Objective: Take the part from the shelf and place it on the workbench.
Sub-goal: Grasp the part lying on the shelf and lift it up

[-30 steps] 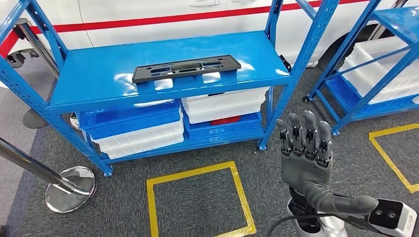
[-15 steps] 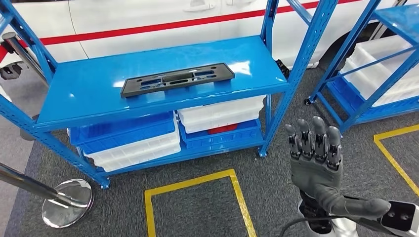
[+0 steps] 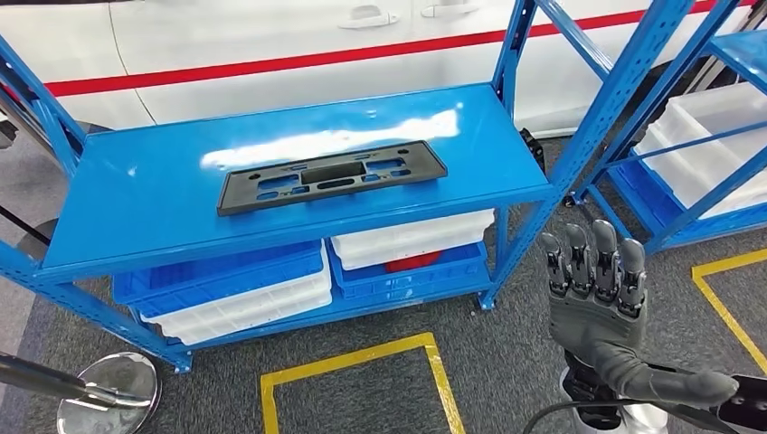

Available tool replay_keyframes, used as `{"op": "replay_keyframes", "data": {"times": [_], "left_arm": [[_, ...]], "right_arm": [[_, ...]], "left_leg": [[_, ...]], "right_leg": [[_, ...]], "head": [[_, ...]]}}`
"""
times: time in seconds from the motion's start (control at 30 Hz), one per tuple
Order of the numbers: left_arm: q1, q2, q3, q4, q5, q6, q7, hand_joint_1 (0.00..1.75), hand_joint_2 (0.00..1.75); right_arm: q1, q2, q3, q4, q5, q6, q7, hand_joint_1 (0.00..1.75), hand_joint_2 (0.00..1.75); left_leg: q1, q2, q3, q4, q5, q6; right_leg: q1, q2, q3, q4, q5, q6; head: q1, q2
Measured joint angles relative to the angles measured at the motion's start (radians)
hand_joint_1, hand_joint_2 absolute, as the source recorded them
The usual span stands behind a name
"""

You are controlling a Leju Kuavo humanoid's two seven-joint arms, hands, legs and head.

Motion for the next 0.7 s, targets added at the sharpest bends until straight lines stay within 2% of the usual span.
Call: {"op": "replay_keyframes", "data": {"times": [0.03, 0.1, 0.13, 0.17, 0.2, 0.27, 0.3, 0.33, 0.4, 0.43, 0.5, 0.57, 0.6, 0.63, 0.67, 0.7], "left_arm": [[0.000, 0.000, 0.000, 0.000, 0.000, 0.000, 0.000, 0.00, 0.00], [0.000, 0.000, 0.000, 0.000, 0.000, 0.001, 0.000, 0.00, 0.00], [0.000, 0.000, 0.000, 0.000, 0.000, 0.001, 0.000, 0.00, 0.00], [0.001, 0.000, 0.000, 0.000, 0.000, 0.001, 0.001, 0.00, 0.00], [0.001, -0.001, 0.000, 0.000, 0.000, 0.002, 0.001, 0.00, 0.00], [0.001, -0.003, 0.000, 0.001, 0.000, 0.003, 0.002, 0.00, 0.00], [0.000, -0.004, 0.000, 0.001, -0.001, 0.004, 0.003, 0.00, 0.00], [-0.001, -0.005, 0.000, 0.002, -0.002, 0.005, 0.003, 0.00, 0.00], [-0.005, -0.006, 0.000, 0.002, -0.003, 0.005, 0.004, 0.00, 0.00], [-0.007, -0.006, 0.000, 0.002, -0.003, 0.005, 0.003, 0.00, 0.00], [-0.012, -0.008, 0.000, 0.003, -0.002, 0.004, 0.001, 0.00, 0.00], [-0.013, -0.009, 0.000, 0.003, 0.000, 0.005, 0.000, 0.00, 0.00], [-0.012, -0.010, 0.000, 0.003, 0.000, 0.006, 0.000, 0.00, 0.00], [-0.011, -0.010, 0.000, 0.003, 0.000, 0.007, 0.000, 0.00, 0.00], [-0.011, -0.010, 0.000, 0.003, 0.000, 0.009, -0.001, 0.00, 0.00], [-0.011, -0.009, 0.000, 0.003, 0.000, 0.011, -0.002, 0.00, 0.00]], "right_arm": [[0.001, 0.000, -0.003, 0.000, -0.001, 0.001, 0.000, 0.00, 0.00], [0.004, 0.000, -0.009, 0.001, -0.001, 0.001, 0.000, 0.00, 0.00], [0.005, 0.000, -0.011, 0.001, -0.002, 0.002, 0.000, 0.00, 0.00], [0.006, 0.000, -0.013, 0.002, -0.004, 0.003, 0.000, 0.00, 0.00], [0.006, 0.000, -0.016, 0.003, -0.007, 0.006, 0.000, 0.00, 0.00], [0.007, 0.000, -0.023, 0.007, -0.013, 0.013, 0.000, 0.00, 0.00], [0.008, 0.000, -0.026, 0.009, -0.015, 0.017, 0.000, 0.00, 0.00], [0.008, 0.000, -0.029, 0.011, -0.017, 0.019, 0.000, 0.00, 0.00], [0.004, 0.000, -0.032, 0.012, -0.020, 0.021, 0.000, 0.00, 0.00], [0.002, 0.000, -0.032, 0.011, -0.020, 0.021, 0.000, 0.00, 0.00], [0.000, 0.001, -0.033, 0.012, -0.012, 0.024, 0.000, 0.00, 0.00], [0.000, 0.004, -0.033, 0.013, -0.002, 0.029, 0.000, 0.00, 0.00], [0.000, 0.006, -0.033, 0.014, 0.002, 0.030, 0.000, 0.00, 0.00], [0.000, 0.007, -0.033, 0.016, 0.004, 0.031, 0.000, 0.00, 0.00], [0.000, 0.008, -0.033, 0.018, 0.005, 0.031, 0.000, 0.00, 0.00], [0.000, 0.008, -0.033, 0.021, 0.007, 0.028, 0.000, 0.00, 0.00]], "left_leg": [[0.000, -0.001, 0.016, -0.005, -0.011, 0.002], [-0.001, -0.004, 0.051, -0.010, -0.038, 0.003], [-0.001, -0.006, 0.070, -0.010, -0.053, 0.003], [-0.001, -0.007, 0.091, -0.010, -0.068, 0.003], [-0.002, -0.008, 0.113, -0.010, -0.083, 0.002], [-0.003, -0.012, 0.146, -0.006, -0.115, -0.004], [-0.005, -0.013, 0.157, -0.003, -0.132, -0.010], [-0.005, -0.015, 0.166, 0.002, -0.144, -0.016], [-0.005, -0.015, 0.175, 0.019, -0.156, -0.026], [-0.004, -0.014, 0.168, 0.045, -0.152, -0.030], [-0.001, -0.010, 0.109, 0.145, -0.159, -0.038], [0.003, -0.006, 0.025, 0.261, -0.210, -0.047], [0.005, -0.006, -0.009, 0.292, -0.239, -0.050], [0.006, -0.005, -0.031, 0.300, -0.255, -0.051], [0.006, -0.005, -0.040, 0.279, -0.247, -0.051], [0.005, -0.005, -0.035, 0.227, -0.208, -0.049]], "right_leg": [[0.000, -0.001, -0.047, 0.055, -0.020, 0.004], [-0.001, -0.002, -0.124, 0.105, -0.107, 0.010], [-0.001, -0.002, -0.147, 0.098, -0.141, 0.012], [-0.002, -0.003, -0.160, 0.071, -0.149, 0.011], [-0.003, -0.004, -0.166, 0.026, -0.118, 0.009], [-0.001, -0.006, -0.170, -0.081, 0.029, 0.002], [0.002, -0.007, -0.169, -0.116, 0.095, -0.004], [0.005, -0.007, -0.168, -0.134, 0.136, -0.012], [0.007, -0.005, -0.154, -0.137, 0.140, -0.027], [0.006, -0.005, -0.144, -0.141, 0.135, -0.035], [0.004, -0.007, -0.124, -0.147, 0.123, -0.046], [0.004, -0.008, -0.107, -0.149, 0.105, -0.052], [0.004, -0.007, -0.097, -0.149, 0.097, -0.052], [0.004, -0.006, -0.086, -0.149, 0.088, -0.052], [0.004, -0.005, -0.074, -0.149, 0.078, -0.051], [0.004, -0.005, -0.060, -0.149, 0.068, -0.050]], "head": [[0.000, 0.000], [0.000, 0.000], [0.000, 0.000], [0.000, 0.000], [0.000, 0.000], [0.000, 0.000], [0.000, 0.000], [0.001, 0.000], [0.000, 0.000], [0.001, 0.000], [0.001, 0.000], [0.000, 0.000], [0.000, 0.000], [0.000, 0.000], [0.000, 0.000], [0.001, 0.000]]}}
